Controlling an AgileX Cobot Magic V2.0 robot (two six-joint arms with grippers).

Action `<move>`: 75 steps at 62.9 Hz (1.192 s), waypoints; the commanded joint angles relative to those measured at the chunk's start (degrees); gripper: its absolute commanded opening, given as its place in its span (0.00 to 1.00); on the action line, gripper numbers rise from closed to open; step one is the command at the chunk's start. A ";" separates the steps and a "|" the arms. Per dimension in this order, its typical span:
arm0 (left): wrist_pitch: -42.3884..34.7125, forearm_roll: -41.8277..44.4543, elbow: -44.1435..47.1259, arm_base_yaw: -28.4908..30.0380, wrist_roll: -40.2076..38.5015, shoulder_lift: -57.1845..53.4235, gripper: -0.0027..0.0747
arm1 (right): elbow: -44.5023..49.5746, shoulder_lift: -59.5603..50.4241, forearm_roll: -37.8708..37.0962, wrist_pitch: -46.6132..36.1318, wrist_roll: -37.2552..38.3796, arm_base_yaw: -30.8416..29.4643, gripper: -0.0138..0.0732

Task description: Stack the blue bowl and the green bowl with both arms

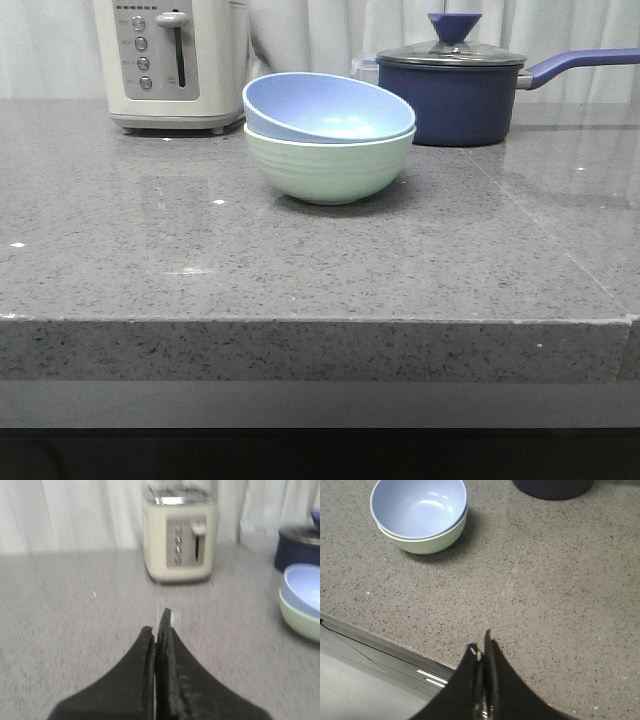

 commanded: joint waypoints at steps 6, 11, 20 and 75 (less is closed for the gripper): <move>-19.44 -3.37 10.91 3.64 -0.05 -4.45 0.01 | -1.36 0.11 -0.42 -4.19 -0.07 -0.24 0.10; -20.51 -5.76 15.39 4.89 -0.05 -6.75 0.01 | -1.36 0.11 -0.42 -4.19 -0.07 -0.24 0.10; -20.65 -8.61 20.00 6.51 -0.05 -10.60 0.01 | -1.36 0.11 -0.42 -4.19 -0.07 -0.24 0.10; -24.36 -8.36 23.59 6.89 -0.05 -11.73 0.01 | -1.36 0.16 -0.42 -3.99 -0.07 -0.24 0.10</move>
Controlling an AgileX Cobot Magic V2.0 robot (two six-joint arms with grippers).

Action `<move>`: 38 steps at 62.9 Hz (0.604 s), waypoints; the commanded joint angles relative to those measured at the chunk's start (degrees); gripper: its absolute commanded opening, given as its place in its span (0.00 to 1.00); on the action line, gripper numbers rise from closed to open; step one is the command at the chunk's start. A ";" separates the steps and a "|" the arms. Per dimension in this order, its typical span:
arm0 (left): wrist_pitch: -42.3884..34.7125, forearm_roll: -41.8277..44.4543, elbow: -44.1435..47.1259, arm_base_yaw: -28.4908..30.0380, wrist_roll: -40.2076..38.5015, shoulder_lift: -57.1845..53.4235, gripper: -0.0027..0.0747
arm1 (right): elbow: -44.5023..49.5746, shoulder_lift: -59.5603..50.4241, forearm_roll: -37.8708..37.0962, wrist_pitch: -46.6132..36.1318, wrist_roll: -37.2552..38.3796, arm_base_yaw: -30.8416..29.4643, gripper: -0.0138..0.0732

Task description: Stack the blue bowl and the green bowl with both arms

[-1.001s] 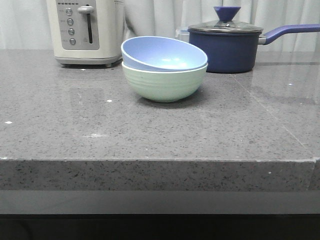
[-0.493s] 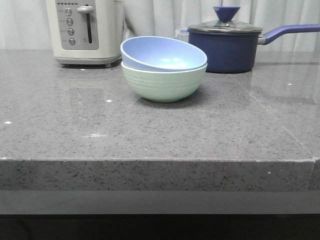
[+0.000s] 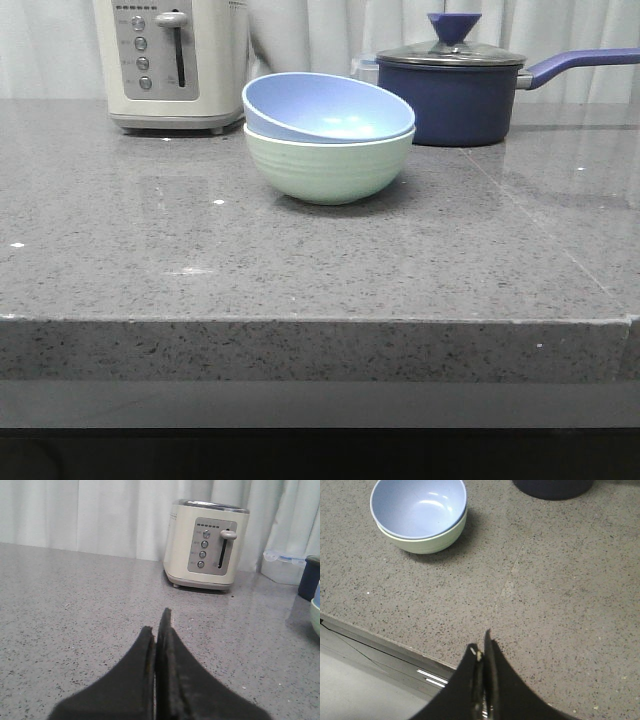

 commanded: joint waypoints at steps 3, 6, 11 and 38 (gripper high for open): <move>-5.00 -0.38 0.28 0.09 -0.05 -1.00 0.01 | -1.36 0.16 -0.33 -3.91 -0.07 -0.24 0.10; -5.00 -0.38 0.28 0.09 -0.05 -1.00 0.01 | -1.36 0.16 -0.33 -3.91 -0.07 -0.24 0.10; -5.00 -0.38 0.28 0.09 -0.05 -1.00 0.01 | -1.36 0.16 -0.33 -3.91 -0.07 -0.24 0.10; -5.00 -0.38 0.28 0.09 -0.05 -1.00 0.01 | 5.48 -7.30 -2.20 -10.23 -0.43 -6.25 0.10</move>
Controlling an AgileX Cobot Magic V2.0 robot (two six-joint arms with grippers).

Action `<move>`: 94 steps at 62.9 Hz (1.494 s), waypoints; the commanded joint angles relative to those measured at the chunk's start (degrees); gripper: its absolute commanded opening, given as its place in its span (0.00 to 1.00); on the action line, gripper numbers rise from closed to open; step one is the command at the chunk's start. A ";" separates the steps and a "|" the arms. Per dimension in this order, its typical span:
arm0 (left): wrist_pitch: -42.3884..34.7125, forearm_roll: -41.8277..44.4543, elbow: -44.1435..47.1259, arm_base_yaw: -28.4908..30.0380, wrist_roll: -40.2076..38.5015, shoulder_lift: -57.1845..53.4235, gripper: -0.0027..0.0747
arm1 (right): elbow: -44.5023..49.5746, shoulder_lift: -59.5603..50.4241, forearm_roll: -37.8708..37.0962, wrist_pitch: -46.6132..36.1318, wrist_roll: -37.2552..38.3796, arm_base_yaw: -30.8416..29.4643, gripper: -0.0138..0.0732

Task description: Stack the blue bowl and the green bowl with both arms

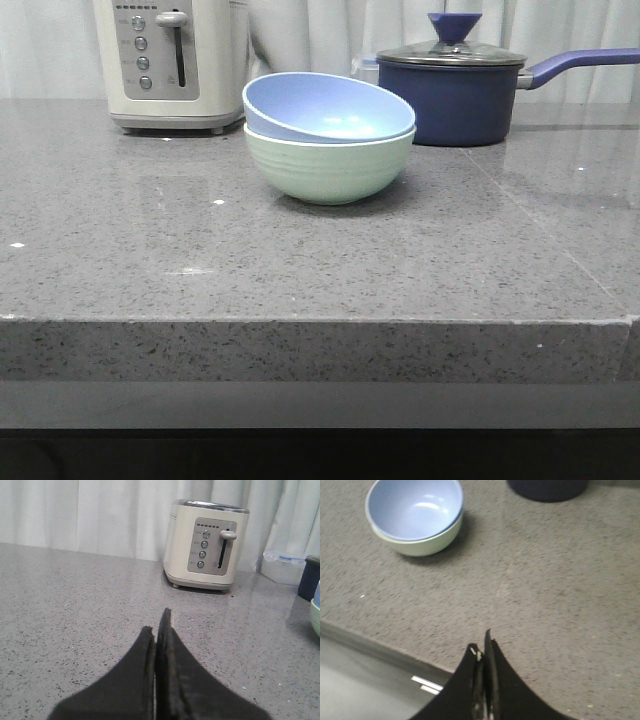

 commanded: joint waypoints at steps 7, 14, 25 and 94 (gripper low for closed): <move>-5.00 -0.38 0.28 0.09 -0.05 -1.00 0.01 | 8.92 -9.85 -2.57 -15.54 -0.43 -7.66 0.10; -5.00 -0.38 0.28 0.09 -0.05 -1.00 0.01 | 18.37 -17.20 -2.61 -23.88 -0.43 -10.98 0.10; -5.00 -0.38 0.28 0.09 -0.05 -1.00 0.01 | 31.21 -26.39 -2.63 -34.60 -0.43 -13.77 0.10; -5.00 -0.38 0.28 0.09 -0.05 -1.00 0.01 | 41.92 -31.14 -3.01 -47.90 -0.43 -15.01 0.10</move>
